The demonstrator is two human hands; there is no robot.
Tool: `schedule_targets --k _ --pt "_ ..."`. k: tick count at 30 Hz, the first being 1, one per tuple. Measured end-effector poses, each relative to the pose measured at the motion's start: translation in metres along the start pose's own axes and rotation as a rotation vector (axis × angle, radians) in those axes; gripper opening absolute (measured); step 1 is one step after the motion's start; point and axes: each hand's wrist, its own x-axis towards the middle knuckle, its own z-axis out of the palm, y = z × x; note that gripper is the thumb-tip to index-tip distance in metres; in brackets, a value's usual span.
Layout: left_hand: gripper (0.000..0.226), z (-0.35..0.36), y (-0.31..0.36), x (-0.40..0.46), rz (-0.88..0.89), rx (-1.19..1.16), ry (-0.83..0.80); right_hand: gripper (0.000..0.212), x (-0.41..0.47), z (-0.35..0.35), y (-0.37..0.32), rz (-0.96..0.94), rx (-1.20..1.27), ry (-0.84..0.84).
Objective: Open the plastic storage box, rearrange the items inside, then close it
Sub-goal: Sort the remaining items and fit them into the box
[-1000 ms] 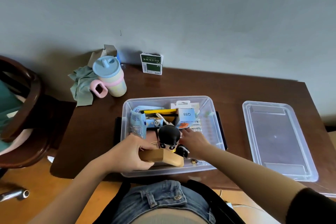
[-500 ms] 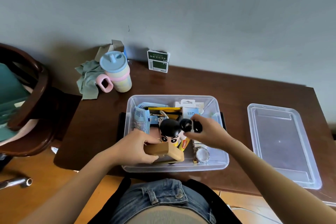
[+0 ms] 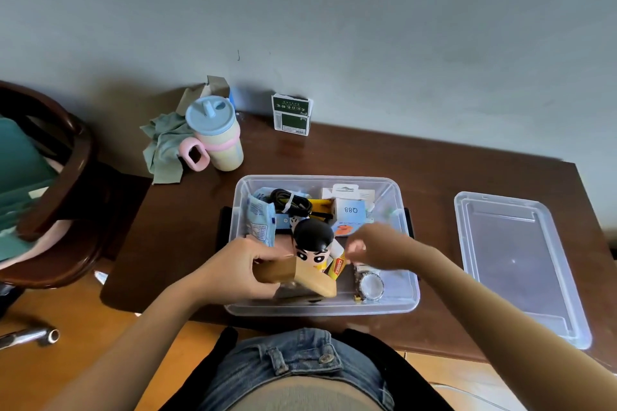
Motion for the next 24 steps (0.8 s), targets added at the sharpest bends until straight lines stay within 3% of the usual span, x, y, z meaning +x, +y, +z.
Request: schedule_targets --k 3,6,13,24 --pt "0.023 0.0 -0.001 0.003 -0.012 -0.131 0.158 0.026 -0.001 0.027 0.011 -0.032 -0.134 -0.187" --pt "0.028 -0.003 -0.004 0.003 -0.007 -0.199 0.261 0.039 0.014 0.049 0.015 -0.064 -0.243 -0.166" --pt "0.034 -0.001 -0.006 -0.003 0.012 -0.256 0.299 0.052 0.038 0.071 0.015 -0.134 -0.219 -0.191" --pt "0.034 0.001 -0.008 0.002 -0.009 -0.294 0.259 0.054 0.056 0.107 -0.012 0.104 0.095 -0.251"
